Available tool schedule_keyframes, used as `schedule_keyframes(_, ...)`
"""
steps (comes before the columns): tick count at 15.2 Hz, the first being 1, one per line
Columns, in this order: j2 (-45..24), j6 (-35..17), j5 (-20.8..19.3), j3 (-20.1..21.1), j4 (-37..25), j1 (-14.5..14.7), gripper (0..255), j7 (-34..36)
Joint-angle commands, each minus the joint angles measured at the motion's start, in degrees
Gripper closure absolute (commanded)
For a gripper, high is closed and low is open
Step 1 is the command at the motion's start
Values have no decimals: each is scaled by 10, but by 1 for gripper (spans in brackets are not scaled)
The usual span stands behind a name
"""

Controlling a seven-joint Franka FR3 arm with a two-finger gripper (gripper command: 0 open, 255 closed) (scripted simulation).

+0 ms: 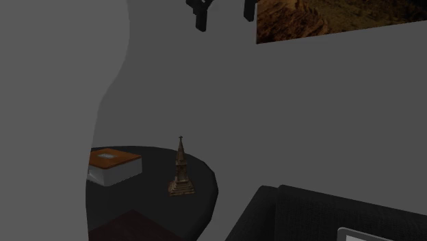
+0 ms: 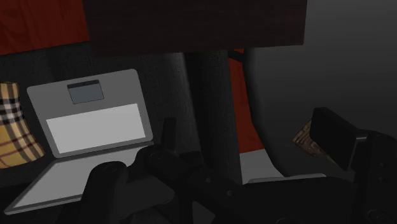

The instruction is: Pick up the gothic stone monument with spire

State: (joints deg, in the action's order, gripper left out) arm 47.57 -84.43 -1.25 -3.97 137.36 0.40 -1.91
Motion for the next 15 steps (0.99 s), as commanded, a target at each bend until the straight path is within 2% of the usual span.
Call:
schedule_keyframes(1, 0, 0, 0, 0, 0, 0, 0, 0)
schedule_keyframes(8, -119, -111, 15, 28, -2, 39, 0, -16)
schedule_keyframes(15, -253, -206, 22, 58, -35, 72, 0, -31)
